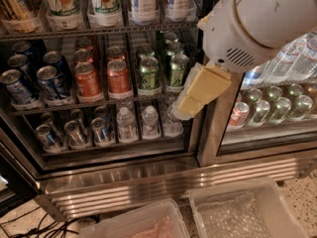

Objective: Pick blue plastic bottle from top shelf of fridge

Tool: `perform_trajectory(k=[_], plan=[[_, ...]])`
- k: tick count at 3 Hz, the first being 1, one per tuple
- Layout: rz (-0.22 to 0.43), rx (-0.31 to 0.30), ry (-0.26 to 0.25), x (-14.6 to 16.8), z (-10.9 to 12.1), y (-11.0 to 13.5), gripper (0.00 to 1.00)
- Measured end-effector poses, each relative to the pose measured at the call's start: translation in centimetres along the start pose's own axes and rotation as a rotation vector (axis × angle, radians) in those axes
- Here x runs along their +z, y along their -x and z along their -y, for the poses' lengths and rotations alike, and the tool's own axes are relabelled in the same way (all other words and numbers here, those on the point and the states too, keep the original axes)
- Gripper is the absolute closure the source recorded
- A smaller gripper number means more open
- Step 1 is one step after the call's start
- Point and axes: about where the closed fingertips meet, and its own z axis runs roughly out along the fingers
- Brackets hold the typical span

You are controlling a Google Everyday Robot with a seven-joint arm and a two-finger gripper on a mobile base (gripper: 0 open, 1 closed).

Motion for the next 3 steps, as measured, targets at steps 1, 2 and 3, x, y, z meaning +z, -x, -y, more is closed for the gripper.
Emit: perform_trajectory(k=[1,2,3], plan=[[0.000,0.000,0.000,0.0,0.0,0.0,0.00],[0.011,0.065,-0.068,0.6,0.8,0.7,0.00],[0.033,0.151,-0.222,1.5,3.5,1.4,0.00]])
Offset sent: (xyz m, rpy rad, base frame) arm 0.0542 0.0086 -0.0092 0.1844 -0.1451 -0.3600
